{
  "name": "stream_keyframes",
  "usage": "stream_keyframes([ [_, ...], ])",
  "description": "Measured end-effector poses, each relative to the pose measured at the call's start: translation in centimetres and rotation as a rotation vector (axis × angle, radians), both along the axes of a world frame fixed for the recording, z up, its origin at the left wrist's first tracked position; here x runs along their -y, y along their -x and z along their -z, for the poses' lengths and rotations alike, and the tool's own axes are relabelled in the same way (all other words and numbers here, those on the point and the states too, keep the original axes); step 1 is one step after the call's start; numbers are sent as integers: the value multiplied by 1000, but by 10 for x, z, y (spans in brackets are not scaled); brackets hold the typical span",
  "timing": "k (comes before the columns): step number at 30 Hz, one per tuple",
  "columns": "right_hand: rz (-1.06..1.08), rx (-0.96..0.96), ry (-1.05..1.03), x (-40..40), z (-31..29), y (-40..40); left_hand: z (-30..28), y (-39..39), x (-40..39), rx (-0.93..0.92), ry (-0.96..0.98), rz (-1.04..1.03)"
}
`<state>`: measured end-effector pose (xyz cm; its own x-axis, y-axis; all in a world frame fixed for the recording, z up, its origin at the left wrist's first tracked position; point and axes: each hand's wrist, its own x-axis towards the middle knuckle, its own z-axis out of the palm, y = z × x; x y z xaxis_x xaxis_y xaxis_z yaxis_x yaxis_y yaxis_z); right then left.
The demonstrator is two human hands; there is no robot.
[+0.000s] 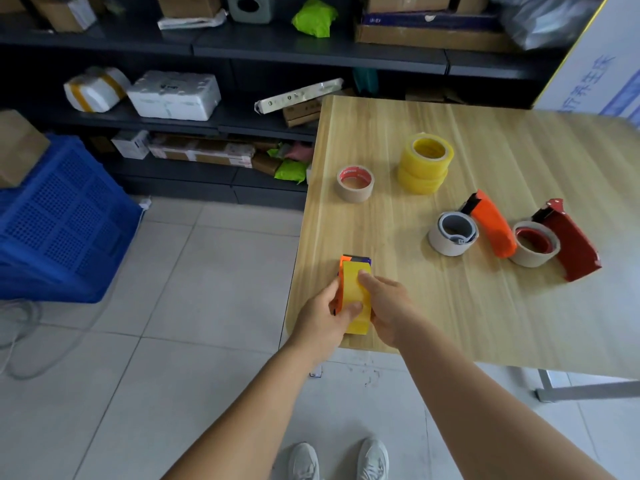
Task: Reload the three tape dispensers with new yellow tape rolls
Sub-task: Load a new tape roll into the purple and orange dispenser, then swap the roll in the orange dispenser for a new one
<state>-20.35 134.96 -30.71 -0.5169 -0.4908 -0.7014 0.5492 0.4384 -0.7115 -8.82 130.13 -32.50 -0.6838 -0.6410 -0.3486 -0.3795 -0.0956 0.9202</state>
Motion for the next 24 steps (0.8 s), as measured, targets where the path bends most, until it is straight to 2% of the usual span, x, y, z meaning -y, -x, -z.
stream_keyframes([
  [5, 3, -32, -5, -2, 2, 2, -5, 12, 5, 177, 67, -8],
  [18, -14, -121, -94, 2, 4, 0, -26, 16, 12, 313, 96, 110],
  [22, -44, -229, -121, 1, 0, -3, -35, 22, 5, 443, 269, 176],
  [24, -109, -342, -142, -1, -5, -4, -40, 23, 2, 507, 393, 218],
])
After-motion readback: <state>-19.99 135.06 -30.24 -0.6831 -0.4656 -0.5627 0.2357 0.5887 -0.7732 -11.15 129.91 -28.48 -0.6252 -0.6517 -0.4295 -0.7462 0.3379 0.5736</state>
